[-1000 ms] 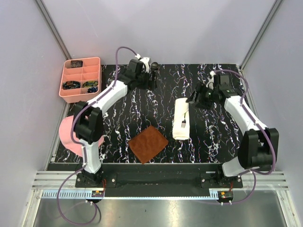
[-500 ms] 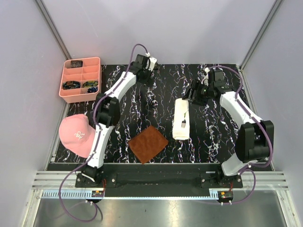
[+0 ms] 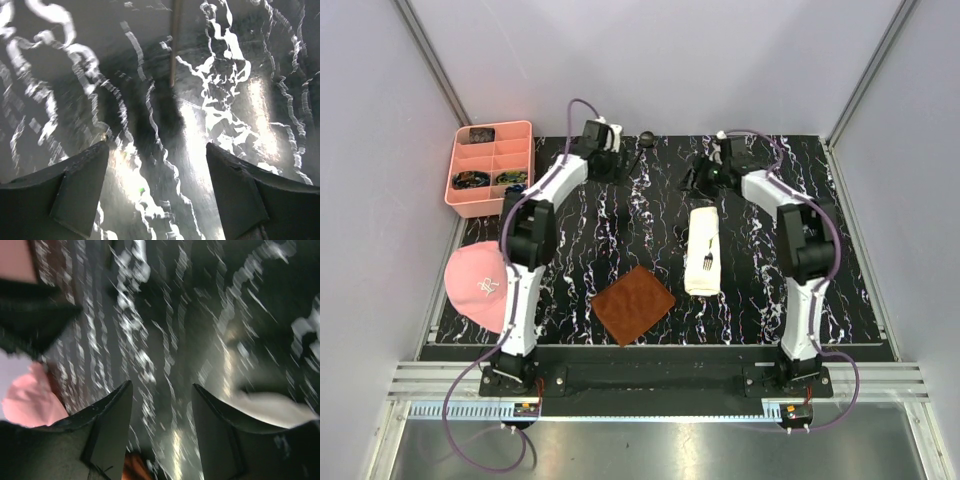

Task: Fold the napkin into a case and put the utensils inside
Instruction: Move the spoon to the center of the board.

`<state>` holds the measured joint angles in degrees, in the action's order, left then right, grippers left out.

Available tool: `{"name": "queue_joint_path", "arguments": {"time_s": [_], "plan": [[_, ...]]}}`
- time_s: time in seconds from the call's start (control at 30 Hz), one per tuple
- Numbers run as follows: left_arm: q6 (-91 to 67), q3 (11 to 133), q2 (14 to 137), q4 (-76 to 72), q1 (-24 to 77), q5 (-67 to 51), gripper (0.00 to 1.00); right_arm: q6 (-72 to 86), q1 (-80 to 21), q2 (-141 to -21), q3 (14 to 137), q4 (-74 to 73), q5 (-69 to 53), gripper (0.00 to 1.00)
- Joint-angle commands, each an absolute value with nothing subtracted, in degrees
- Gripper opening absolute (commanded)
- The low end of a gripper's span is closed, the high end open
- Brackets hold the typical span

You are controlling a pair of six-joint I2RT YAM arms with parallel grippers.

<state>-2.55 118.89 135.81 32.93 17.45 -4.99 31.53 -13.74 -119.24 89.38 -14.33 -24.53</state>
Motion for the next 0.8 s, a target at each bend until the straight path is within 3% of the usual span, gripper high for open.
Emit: {"name": "queue_joint_path", "arguments": {"time_s": [0.0,0.23,0.37,0.43,0.47,0.77], "plan": [[-14.2,112.4,122.7,23.0,14.0,-7.7,0.77,37.3,-17.3,-129.0,105.1,-5.9,-27.3,0.58],[-32.6,93.7,111.4,7.4,9.8,-14.9,0.65,44.1,-21.5,-146.9,126.9,-0.6,-29.3,0.54],[-33.5,91.8,109.0,4.9,9.7,-16.7,0.65,47.5,-22.9,-157.6,141.5,2.4,-30.1,0.44],[-33.7,91.3,108.6,4.6,9.6,-17.6,0.64,51.2,-22.9,-162.5,148.1,3.6,-30.7,0.33],[-33.8,91.0,108.3,4.4,9.6,-17.8,0.64,52.6,-22.9,-163.9,150.1,3.3,-30.5,0.25],[-37.1,87.5,106.5,0.2,9.2,-21.4,0.64,55.3,-23.4,-169.6,155.7,3.7,-26.5,0.12]]}}
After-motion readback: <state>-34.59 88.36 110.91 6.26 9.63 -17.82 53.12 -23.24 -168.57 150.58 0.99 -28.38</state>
